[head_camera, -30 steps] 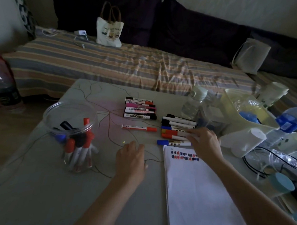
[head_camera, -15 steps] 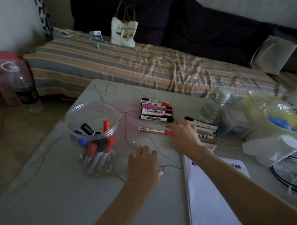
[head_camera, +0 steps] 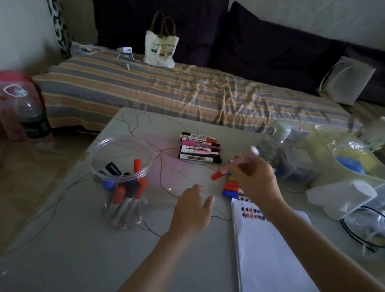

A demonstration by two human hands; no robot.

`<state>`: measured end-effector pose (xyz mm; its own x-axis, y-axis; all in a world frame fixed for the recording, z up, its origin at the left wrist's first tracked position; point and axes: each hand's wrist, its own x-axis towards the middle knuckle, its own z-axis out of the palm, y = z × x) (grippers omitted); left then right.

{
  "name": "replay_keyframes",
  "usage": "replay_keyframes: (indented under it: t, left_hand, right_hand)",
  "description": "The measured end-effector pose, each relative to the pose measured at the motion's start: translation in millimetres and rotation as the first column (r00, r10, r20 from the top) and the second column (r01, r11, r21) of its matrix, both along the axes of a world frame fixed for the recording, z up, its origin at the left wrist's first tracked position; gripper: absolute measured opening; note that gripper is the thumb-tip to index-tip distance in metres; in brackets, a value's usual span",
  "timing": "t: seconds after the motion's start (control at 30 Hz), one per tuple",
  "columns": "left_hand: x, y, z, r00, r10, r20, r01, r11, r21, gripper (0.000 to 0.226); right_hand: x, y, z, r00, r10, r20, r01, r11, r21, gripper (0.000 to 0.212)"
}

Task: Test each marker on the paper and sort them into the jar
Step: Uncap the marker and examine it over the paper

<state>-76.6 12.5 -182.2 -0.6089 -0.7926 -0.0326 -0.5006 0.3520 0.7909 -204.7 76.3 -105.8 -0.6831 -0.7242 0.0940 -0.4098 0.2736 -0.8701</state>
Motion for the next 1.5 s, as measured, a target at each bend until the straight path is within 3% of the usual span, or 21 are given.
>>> replay_keyframes:
  t: [0.07, 0.17, 0.23, 0.3, 0.43, 0.57, 0.77, 0.87, 0.97, 1.03, 1.13, 1.17, 1.2, 1.27, 1.3, 1.4, 1.5]
  left_hand:
    - [-7, 10, 10, 0.984, 0.036, -0.176, 0.004, 0.976, 0.217, 0.041]
    - [-17, 29, 17, 0.902, 0.182, -0.392, 0.056, 0.85, 0.524, 0.028]
    - [-18, 41, 23, 0.858, 0.251, -0.447, 0.091, 0.784, 0.614, 0.015]
    - [-16, 48, 28, 0.831, 0.301, -0.467, 0.113, 0.732, 0.672, 0.015]
    - [-11, 51, 32, 0.802, 0.406, -0.438, 0.067, 0.668, 0.742, 0.015]
    - [-15, 54, 29, 0.825, 0.388, -0.41, 0.003, 0.724, 0.69, 0.015]
    - [-31, 71, 25, 0.866, 0.276, -0.418, 0.108, 0.712, 0.694, 0.02]
    - [-40, 72, 25, 0.825, 0.359, -0.436, 0.095, 0.673, 0.734, 0.014]
    - [-50, 81, 30, 0.753, 0.476, -0.454, 0.097, 0.602, 0.792, 0.01]
    - [-55, 79, 31, 0.731, 0.541, -0.417, 0.044, 0.572, 0.819, 0.013]
    - [-45, 47, 30, 0.616, 0.694, -0.372, -0.052, 0.507, 0.86, 0.011]
    - [-37, 37, 27, 0.632, 0.659, -0.408, -0.073, 0.575, 0.815, 0.008]
    - [-30, 33, 24, 0.719, 0.542, -0.435, -0.1, 0.7, 0.707, 0.007]
    - [-22, 39, 18, 0.932, 0.144, -0.332, -0.03, 0.945, 0.326, 0.005]
    - [-22, 44, 14, 0.971, -0.016, -0.24, 0.049, 0.99, 0.132, 0.004]
    - [-29, 49, 4, 0.974, -0.205, -0.098, 0.177, 0.954, -0.241, 0.009]
    - [-31, 48, -6, 0.967, -0.256, 0.014, 0.242, 0.893, -0.378, 0.017]
  right_hand:
    - [6, 40, 5, 0.97, -0.027, 0.242, 0.036, 0.999, -0.033, 0.005]
    - [15, 85, -1, 0.902, -0.07, 0.427, 0.114, 0.99, -0.078, 0.014]
    - [19, 105, -7, 0.856, -0.048, 0.516, 0.12, 0.987, -0.107, 0.027]
    - [19, 117, -12, 0.796, -0.014, 0.606, 0.107, 0.987, -0.119, 0.045]
    - [13, 130, -16, 0.688, 0.003, 0.726, 0.059, 0.996, -0.061, 0.035]
    - [8, 134, -23, 0.836, 0.011, 0.549, -0.08, 0.992, 0.101, 0.021]
    - [4, 126, -27, 0.927, 0.074, 0.369, -0.129, 0.984, 0.126, 0.023]
    - [3, 126, -35, 0.995, 0.086, 0.052, -0.093, 0.985, 0.143, 0.021]
    - [6, 126, -39, 0.957, 0.017, -0.289, -0.008, 0.999, 0.033, 0.024]
    - [5, 129, -43, 0.892, -0.006, -0.451, -0.006, 1.0, -0.025, 0.022]
    - [-1, 148, -47, 0.79, 0.024, -0.613, -0.028, 1.0, 0.002, 0.018]
    - [-3, 155, -47, 0.807, 0.028, -0.589, -0.035, 0.999, 0.0, 0.02]
    - [-6, 159, -45, 0.846, 0.031, -0.532, -0.028, 1.0, 0.014, 0.022]
    - [-10, 158, -44, 0.916, 0.037, -0.399, 0.001, 0.996, 0.095, 0.028]
    - [-12, 156, -45, 0.937, 0.055, -0.344, -0.002, 0.988, 0.151, 0.03]
    - [-16, 151, -49, 0.965, 0.098, -0.243, -0.045, 0.976, 0.215, 0.025]
    - [-26, 155, -51, 0.974, 0.084, -0.211, -0.056, 0.989, 0.134, 0.023]
